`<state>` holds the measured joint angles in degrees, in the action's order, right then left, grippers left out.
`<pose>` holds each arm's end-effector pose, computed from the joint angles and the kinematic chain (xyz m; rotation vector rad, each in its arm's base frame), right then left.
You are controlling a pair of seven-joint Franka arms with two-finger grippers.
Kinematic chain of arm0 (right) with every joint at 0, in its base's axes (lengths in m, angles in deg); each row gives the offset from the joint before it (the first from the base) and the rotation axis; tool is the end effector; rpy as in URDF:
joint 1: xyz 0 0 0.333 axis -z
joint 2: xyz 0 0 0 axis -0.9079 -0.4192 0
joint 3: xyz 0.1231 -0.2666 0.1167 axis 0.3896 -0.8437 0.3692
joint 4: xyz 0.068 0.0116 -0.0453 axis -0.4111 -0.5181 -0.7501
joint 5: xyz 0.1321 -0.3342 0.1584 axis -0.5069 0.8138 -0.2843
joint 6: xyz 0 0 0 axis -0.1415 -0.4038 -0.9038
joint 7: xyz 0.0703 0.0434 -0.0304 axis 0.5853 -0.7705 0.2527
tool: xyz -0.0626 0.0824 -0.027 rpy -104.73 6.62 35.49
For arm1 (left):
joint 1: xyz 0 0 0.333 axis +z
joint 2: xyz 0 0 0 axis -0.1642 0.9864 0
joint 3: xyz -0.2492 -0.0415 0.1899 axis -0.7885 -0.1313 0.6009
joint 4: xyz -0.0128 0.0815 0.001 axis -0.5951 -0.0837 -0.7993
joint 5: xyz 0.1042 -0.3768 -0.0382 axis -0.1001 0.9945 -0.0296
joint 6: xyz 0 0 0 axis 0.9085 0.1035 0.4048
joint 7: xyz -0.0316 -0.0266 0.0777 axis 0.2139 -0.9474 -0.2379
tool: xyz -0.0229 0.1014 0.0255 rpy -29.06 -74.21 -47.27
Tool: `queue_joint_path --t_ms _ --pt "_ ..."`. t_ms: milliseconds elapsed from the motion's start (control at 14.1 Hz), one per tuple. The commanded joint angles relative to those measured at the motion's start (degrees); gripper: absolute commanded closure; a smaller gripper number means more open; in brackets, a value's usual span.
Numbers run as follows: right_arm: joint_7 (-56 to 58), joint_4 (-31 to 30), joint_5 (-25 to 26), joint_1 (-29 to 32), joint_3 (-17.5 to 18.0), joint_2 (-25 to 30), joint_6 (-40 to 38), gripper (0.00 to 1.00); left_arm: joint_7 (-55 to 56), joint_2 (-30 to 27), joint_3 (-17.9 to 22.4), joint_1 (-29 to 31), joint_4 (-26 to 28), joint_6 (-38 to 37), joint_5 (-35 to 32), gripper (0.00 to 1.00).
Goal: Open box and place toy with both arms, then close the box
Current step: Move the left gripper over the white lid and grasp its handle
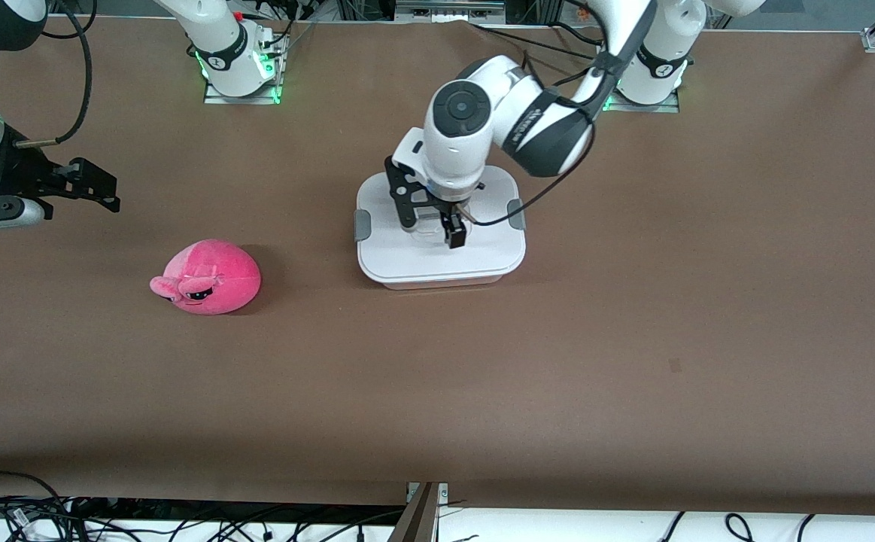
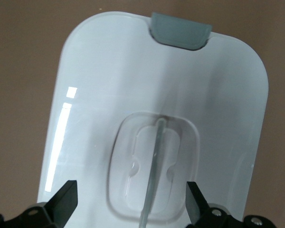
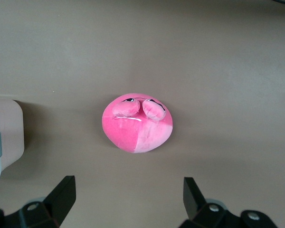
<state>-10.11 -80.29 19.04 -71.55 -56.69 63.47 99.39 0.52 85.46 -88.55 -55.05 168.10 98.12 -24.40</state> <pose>0.5848 0.0365 0.5925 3.1306 0.2032 0.0086 0.4988 -0.5080 0.3657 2.4353 -1.8696 0.0031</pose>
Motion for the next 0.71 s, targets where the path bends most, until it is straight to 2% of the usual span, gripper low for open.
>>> queue_joint_path --t_ms 0,212,354,425,495,566,637 --pt "0.25 0.79 0.78 -0.17 -0.02 -0.33 0.19 0.0 -1.9 1.97 0.82 -2.56 -0.79 1.4 -4.0 0.0" --pt "0.16 0.79 0.96 -0.17 -0.02 -0.59 0.72 0.0 -1.99 1.54 0.82 -2.91 0.36 0.87 -4.72 0.0" --pt "0.16 0.79 0.96 -0.08 -0.02 -0.85 0.28 0.0 -2.51 1.27 0.82 -2.91 0.53 0.0 -4.72 0.35" --pt "0.16 0.79 0.96 -0.08 -0.02 -1.03 0.36 0.0 -2.95 1.01 0.82 -2.83 0.62 -0.18 -4.63 0.75" --pt "0.08 0.45 0.61 0.01 -0.02 -1.64 0.8 0.0 -3.22 0.57 0.82 -2.74 0.62 -1.31 -4.63 0.8" --pt "0.07 0.88 0.17 0.18 -0.02 -2.69 0.63 0.0 -3.31 0.22 0.82 -2.56 0.62 -2.28 -4.63 0.94" --pt "0.25 0.79 0.08 0.36 -0.11 -3.05 0.89 0.0 -3.22 -0.04 0.82 -2.65 0.79 -2.9 -4.63 1.0"
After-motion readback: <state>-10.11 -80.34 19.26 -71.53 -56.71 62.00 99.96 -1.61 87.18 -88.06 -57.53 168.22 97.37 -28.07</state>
